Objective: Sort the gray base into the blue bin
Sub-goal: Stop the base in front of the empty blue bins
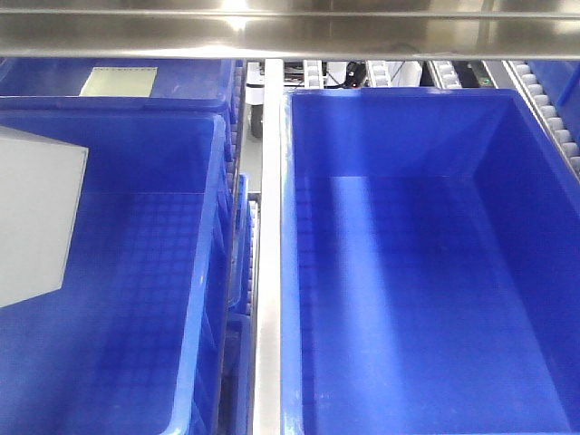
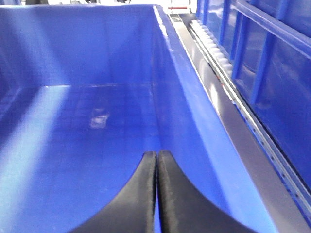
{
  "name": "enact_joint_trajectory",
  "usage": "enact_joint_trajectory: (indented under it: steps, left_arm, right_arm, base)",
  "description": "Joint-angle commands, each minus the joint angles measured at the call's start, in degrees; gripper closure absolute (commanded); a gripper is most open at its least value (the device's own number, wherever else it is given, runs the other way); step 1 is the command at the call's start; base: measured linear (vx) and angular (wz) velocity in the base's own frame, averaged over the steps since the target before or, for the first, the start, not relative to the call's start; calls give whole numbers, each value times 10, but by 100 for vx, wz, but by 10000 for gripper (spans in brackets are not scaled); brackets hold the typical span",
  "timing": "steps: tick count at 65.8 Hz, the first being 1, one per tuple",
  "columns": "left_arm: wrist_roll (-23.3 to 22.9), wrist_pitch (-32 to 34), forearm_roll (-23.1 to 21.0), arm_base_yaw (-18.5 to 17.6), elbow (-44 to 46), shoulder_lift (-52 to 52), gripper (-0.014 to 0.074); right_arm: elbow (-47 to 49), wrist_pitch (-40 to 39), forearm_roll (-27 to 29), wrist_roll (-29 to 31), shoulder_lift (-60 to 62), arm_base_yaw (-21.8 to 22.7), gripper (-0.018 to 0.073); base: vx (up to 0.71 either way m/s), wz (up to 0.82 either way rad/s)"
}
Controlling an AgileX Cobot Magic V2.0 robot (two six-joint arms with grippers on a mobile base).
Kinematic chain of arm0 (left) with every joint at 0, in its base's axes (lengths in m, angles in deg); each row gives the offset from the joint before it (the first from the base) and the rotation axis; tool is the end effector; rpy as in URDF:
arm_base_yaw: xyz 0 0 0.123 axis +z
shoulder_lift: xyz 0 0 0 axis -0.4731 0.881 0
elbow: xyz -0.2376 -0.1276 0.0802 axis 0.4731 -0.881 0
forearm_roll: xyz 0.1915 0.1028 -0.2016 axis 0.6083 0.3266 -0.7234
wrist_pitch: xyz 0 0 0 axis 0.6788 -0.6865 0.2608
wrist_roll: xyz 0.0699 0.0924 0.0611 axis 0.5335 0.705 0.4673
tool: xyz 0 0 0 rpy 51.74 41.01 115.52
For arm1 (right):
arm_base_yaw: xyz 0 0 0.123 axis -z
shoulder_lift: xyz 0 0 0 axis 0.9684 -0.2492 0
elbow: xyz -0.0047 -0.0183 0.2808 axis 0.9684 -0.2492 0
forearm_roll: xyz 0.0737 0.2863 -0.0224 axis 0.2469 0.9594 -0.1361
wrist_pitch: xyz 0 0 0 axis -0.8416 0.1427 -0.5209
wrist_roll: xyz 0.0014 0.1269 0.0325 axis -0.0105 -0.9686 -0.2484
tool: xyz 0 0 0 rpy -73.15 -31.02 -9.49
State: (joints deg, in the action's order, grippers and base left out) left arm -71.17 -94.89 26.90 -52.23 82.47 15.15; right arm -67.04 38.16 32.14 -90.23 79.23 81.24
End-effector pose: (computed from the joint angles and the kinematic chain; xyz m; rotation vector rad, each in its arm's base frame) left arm 0.1485 -0.0626 0.4019 0.1994 1.5089 -0.4214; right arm 0.1434 -0.0141 0.1798 0.0986 1.7027 -0.0591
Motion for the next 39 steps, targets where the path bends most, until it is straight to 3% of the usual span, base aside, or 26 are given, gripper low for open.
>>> enact_joint_trajectory:
  steps: [1, 39]
  left_arm:
    - [-4, 63, -3, -3, 17, 5, 603]
    - [-4, 63, -3, -3, 17, 5, 603]
  right_arm:
    - [-1, -35, -4, 6, -8, 2, 564]
    - [-1, -35, -4, 6, -8, 2, 564]
  base:
    - [1, 6]
    - [0, 0]
